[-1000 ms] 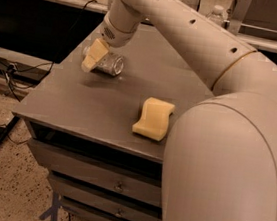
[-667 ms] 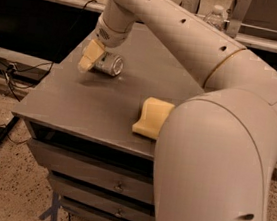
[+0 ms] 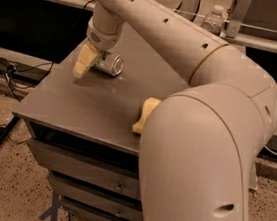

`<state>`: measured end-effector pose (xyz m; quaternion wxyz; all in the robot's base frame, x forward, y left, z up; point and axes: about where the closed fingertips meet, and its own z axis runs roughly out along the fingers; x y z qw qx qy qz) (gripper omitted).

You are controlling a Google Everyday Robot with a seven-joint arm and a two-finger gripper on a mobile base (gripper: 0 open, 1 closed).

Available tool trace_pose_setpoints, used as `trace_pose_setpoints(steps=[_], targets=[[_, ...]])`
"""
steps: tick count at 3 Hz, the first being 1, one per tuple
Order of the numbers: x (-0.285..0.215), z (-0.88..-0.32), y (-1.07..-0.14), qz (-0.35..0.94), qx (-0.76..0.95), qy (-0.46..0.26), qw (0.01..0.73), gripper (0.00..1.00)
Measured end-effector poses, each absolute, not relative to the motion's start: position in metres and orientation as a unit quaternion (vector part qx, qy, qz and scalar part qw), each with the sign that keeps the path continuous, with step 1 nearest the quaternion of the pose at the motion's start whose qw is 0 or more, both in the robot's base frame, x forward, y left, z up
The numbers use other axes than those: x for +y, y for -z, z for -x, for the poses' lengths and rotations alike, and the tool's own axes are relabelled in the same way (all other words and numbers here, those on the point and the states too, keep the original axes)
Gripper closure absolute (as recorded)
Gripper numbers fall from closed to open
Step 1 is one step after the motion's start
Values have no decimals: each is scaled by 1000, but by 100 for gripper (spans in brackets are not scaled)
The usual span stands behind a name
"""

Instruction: Place 7up can upright

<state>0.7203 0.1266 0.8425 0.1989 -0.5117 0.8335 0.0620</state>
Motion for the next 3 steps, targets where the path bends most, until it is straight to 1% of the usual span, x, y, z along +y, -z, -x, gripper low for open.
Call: trace_pose_setpoints(steps=[1, 2, 3], targets=[[133, -719, -842, 518, 831, -53, 197, 16], [136, -721, -853, 521, 826, -54, 207, 40], [134, -725, -879, 522, 817, -68, 236, 63]])
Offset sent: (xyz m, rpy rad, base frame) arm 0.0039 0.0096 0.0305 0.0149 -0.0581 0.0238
